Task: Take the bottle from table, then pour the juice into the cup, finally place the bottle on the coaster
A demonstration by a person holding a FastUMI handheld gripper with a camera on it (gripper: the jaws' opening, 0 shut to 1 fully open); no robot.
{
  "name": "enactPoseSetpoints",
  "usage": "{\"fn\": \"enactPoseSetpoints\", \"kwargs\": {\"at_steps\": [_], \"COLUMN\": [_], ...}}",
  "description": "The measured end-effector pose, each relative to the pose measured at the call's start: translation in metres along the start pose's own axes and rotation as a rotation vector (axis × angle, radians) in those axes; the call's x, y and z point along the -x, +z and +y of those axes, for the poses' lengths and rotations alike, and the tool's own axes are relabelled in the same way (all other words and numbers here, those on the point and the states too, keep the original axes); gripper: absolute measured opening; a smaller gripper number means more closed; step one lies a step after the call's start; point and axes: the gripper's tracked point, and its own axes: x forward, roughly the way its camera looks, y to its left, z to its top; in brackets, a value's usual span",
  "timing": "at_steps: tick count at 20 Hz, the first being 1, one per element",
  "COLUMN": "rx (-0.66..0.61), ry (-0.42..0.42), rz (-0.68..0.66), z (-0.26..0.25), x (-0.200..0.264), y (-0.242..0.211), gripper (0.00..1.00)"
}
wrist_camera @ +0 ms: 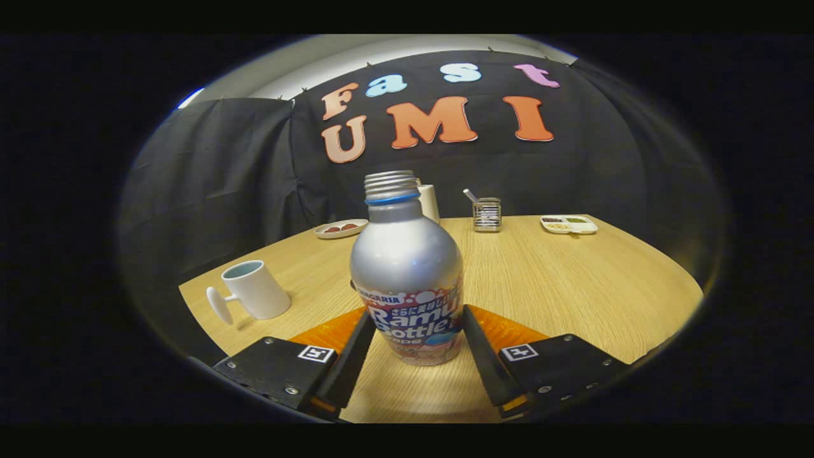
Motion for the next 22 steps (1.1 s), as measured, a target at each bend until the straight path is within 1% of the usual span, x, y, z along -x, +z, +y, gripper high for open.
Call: {"fn": "enactPoseSetpoints", "kwargs": {"at_steps": [2, 5, 9, 18, 20, 22], "rx": [0.026, 0.009, 0.018, 0.159, 0.182, 0.241], "ry": [-0.011, -0.007, -0.023, -0.133, -0.135, -0.163], "rz": [-0.001, -0.069, -0.102, -0.149, -0.154, -0.161], "z": [0.001, 0.005, 0.003, 0.01, 0.018, 0.02], "x": [0.001, 0.004, 0.002, -0.007, -0.009, -0.009], "y": [0.003, 0.025, 0.043, 0.074, 0.077, 0.081], "gripper": [0.79, 0.77, 0.77, 0.77, 0.76, 0.76]}}
